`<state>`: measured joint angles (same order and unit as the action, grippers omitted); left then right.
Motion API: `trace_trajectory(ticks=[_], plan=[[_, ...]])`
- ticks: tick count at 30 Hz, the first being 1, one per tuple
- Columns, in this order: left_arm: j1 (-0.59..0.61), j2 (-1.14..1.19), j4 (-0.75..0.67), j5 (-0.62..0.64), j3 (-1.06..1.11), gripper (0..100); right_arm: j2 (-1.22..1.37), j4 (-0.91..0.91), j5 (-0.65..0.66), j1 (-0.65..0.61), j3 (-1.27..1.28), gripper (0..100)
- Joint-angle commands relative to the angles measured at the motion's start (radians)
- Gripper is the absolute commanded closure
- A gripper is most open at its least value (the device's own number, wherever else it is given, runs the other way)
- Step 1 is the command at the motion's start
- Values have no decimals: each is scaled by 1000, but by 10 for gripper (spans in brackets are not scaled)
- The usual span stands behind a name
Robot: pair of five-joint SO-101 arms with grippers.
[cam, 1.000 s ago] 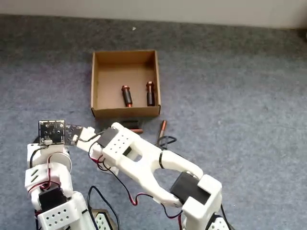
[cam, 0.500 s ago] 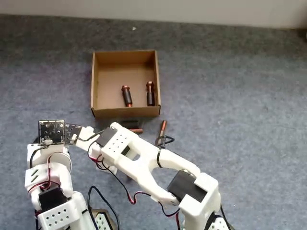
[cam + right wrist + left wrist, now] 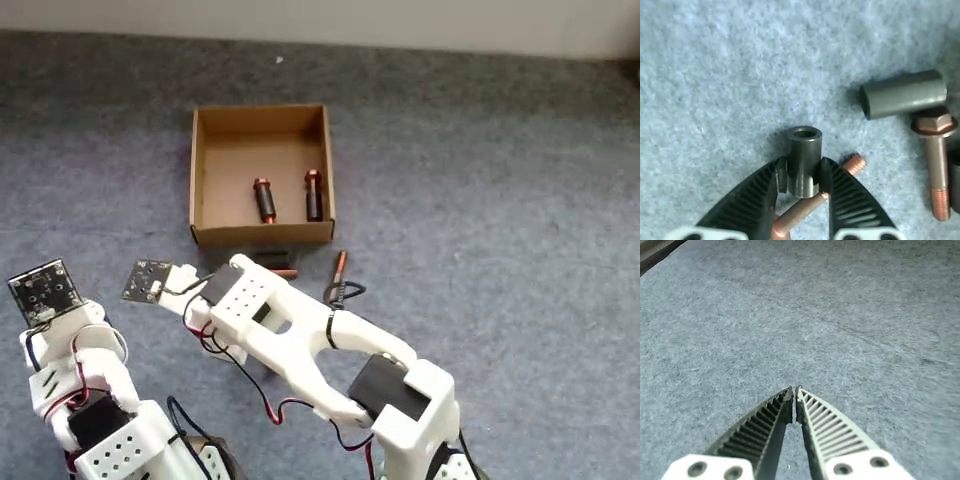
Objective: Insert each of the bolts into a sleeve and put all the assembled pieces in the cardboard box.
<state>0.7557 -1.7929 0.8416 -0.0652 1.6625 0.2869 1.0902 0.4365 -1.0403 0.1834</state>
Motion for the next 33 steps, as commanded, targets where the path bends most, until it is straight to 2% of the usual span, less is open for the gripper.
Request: trace_trajectory(ticks=[1, 11, 15, 18, 24, 30, 33], plan=[[19, -12, -20, 21, -51, 944, 4, 4, 12, -10, -39, 917], [13, -12, -20, 20, -44, 944, 70, 8, 12, -8, -39, 922], [13, -12, -20, 20, -42, 944, 70, 19, 12, -8, -39, 998], [12, -12, -20, 20, -42, 944, 53, 104, 14, -4, -51, 993], [-7, -12, -20, 18, -45, 944, -193, 185, 21, 61, -81, 994], [-67, -12, -20, 17, -50, 944, -501, 202, 18, 199, 27, 994], [-94, -12, -18, 15, -51, 944, -680, 202, -34, 289, 110, 994]])
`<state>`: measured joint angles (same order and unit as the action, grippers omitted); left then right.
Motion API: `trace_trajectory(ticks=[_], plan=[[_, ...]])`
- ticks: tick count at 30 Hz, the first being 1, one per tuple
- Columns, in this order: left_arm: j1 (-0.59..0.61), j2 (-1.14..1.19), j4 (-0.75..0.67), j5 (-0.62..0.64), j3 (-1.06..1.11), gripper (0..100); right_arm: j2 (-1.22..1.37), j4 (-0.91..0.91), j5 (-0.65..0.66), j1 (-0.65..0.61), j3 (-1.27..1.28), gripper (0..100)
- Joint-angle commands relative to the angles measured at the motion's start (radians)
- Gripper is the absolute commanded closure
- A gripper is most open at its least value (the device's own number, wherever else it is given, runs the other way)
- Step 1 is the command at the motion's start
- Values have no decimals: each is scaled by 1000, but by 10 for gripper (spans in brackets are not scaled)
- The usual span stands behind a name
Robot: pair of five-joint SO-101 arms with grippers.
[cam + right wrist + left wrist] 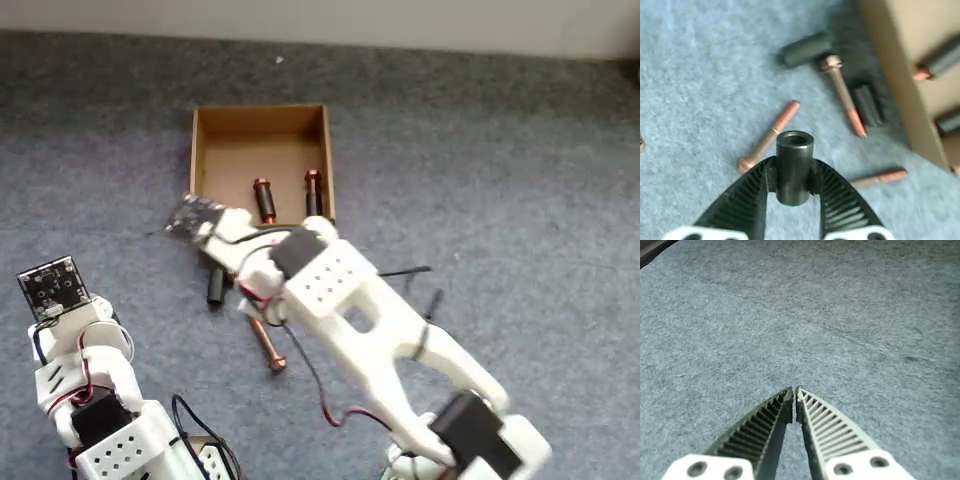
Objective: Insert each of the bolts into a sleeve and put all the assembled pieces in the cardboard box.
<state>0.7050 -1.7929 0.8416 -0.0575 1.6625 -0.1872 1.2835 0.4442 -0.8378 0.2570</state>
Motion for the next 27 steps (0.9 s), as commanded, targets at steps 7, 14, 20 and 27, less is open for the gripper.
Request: trace_trajectory(ticks=[7, 14, 20, 27], plan=[[-199, -7, -14, -118, -51, 948, -587, -31, -147, 352, 274, 994], [-403, -2, 78, -315, -77, 987, -831, -266, -279, 581, 587, 994], [-556, -1, 284, -371, -232, 986, -869, -492, -324, 694, 753, 994], [-727, 1, 474, -531, -343, 984, -823, -581, -324, 727, 802, 994]])
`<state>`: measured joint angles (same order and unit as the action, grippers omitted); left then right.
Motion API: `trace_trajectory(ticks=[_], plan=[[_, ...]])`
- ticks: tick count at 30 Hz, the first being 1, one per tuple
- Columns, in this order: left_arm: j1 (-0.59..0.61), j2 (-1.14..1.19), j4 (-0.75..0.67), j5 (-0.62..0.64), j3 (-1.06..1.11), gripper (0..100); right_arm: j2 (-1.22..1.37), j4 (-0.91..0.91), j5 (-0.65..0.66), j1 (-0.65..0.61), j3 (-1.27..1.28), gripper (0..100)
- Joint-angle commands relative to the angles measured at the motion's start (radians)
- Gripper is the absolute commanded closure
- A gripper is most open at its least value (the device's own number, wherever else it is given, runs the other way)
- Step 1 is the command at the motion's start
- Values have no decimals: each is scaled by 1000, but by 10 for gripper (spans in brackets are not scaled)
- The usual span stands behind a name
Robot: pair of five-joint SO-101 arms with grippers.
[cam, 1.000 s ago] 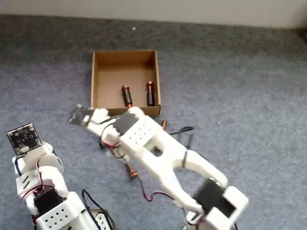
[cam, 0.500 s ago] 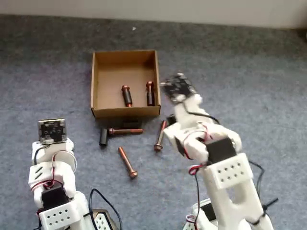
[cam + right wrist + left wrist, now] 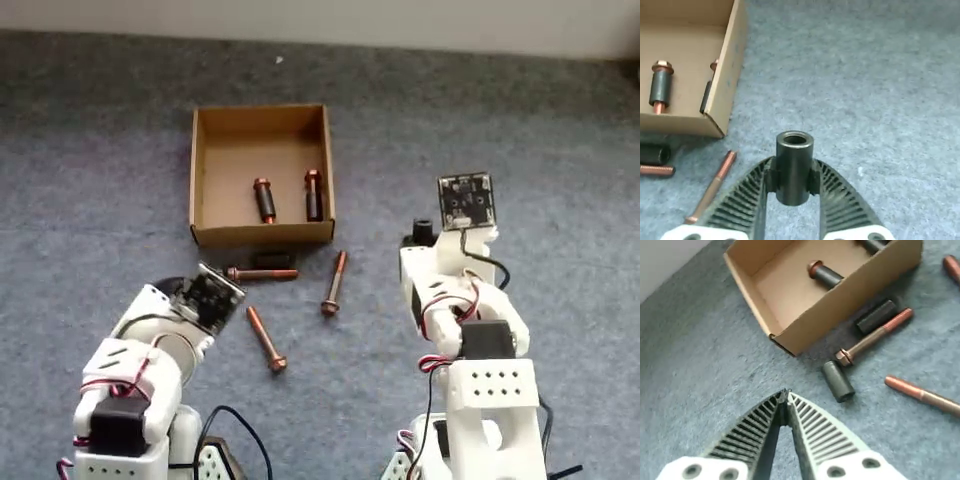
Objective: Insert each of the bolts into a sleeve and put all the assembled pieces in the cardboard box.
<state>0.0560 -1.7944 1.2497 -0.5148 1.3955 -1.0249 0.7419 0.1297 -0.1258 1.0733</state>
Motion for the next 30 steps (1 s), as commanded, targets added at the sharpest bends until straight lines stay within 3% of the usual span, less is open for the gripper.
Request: trace_trajectory(ticks=[1, 7, 13, 20, 30], plan=[[-84, 2, 74, -87, -77, 974, 24, -45, -9, 15, -15, 994], [-88, 73, 94, -158, -91, 918, 77, -45, -9, 15, -24, 994], [-105, 406, 97, -239, -223, 909, 130, -45, -9, 15, -24, 994], [-196, 794, 97, -377, -369, 781, 170, -45, -9, 35, -24, 994], [-308, 1230, 97, -601, -565, 779, 176, -101, -9, 70, -16, 994]])
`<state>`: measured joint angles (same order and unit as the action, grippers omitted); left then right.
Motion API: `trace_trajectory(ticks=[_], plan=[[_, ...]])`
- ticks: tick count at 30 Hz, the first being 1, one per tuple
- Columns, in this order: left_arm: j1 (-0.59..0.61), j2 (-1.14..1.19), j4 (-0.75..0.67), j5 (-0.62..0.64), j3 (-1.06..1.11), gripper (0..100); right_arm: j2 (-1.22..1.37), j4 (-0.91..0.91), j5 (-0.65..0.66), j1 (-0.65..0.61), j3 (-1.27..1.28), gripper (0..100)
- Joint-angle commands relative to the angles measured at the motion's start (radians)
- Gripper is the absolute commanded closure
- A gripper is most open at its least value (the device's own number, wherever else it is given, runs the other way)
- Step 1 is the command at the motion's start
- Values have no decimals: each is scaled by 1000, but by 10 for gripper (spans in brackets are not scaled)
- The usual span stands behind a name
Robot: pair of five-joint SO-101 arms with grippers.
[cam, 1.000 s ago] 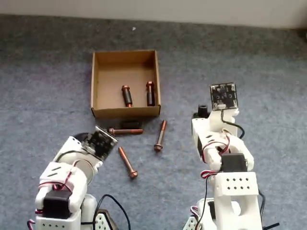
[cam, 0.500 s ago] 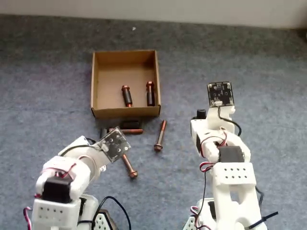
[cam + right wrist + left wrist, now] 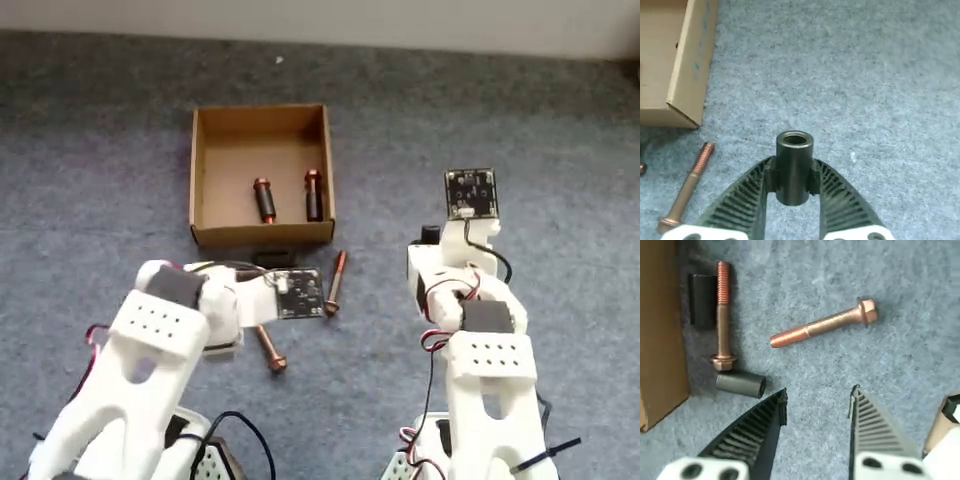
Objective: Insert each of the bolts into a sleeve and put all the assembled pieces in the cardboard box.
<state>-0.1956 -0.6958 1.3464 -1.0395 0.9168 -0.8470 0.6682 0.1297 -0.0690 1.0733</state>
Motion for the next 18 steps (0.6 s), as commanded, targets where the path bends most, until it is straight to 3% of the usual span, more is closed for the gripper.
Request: trace_trajectory(ticks=[1, 6, 18], plan=[[-71, 160, 0, -92, -96, 779, -2, -27, -9, 13, -16, 994], [-150, 259, -18, -104, -134, 779, -2, -27, -9, 42, -21, 994], [-240, 443, -209, -106, -139, 779, -2, -28, -9, 62, -24, 994]])
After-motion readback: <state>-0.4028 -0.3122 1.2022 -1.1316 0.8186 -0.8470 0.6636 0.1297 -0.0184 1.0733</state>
